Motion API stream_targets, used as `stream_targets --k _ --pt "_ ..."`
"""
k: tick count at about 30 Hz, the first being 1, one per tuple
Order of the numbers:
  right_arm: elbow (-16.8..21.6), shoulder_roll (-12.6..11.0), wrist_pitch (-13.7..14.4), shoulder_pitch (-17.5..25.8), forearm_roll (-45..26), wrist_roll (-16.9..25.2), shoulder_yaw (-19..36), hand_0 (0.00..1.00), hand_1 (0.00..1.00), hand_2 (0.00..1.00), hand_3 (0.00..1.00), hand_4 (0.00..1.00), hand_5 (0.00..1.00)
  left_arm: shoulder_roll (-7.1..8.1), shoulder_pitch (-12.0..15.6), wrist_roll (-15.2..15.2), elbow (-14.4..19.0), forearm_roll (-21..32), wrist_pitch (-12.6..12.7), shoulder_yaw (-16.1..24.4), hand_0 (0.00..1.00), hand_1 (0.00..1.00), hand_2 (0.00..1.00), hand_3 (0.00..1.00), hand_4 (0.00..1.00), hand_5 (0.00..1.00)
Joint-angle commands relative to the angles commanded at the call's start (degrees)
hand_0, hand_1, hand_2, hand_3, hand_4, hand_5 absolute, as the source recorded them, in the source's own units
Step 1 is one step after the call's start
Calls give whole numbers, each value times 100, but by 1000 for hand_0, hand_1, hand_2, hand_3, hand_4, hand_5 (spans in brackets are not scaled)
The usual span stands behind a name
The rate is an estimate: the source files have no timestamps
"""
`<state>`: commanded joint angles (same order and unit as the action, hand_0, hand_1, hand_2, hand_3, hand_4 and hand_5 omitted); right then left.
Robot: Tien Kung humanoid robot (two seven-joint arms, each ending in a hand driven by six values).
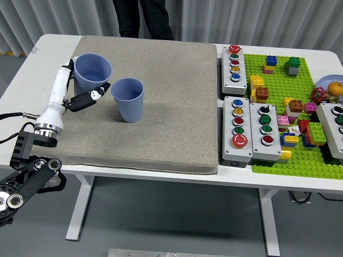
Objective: Pick cup pour cup place
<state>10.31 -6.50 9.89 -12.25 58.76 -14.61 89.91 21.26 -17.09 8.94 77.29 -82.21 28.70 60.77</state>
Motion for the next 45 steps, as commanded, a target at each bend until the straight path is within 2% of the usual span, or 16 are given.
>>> stream_targets --k 7,20,32,38,45 --pt "0 -11 10 -29 -17 5 0 713 653 627 594 2 122 202 -188 -258 57 -649 -47 57 577 612 672 616 685 66" --pt "0 -20 19 -56 -14 13 24 712 653 627 593 2 118 379 -275 -689 207 -2018 -185 -159 576 612 668 615 683 61" --pt "0 -28 23 -69 -44 24 24 712 653 627 592 2 115 606 -514 -1043 251 -3256 -421 -382 576 611 666 614 682 59" --pt "0 -37 19 -74 -32 28 41 712 653 627 592 2 114 787 -624 -1152 254 -3602 -519 -556 576 612 665 614 680 58" --pt "0 -41 21 -88 -46 33 46 712 653 627 591 2 114 911 -730 -1236 233 -3815 -578 -730 571 611 665 614 679 61"
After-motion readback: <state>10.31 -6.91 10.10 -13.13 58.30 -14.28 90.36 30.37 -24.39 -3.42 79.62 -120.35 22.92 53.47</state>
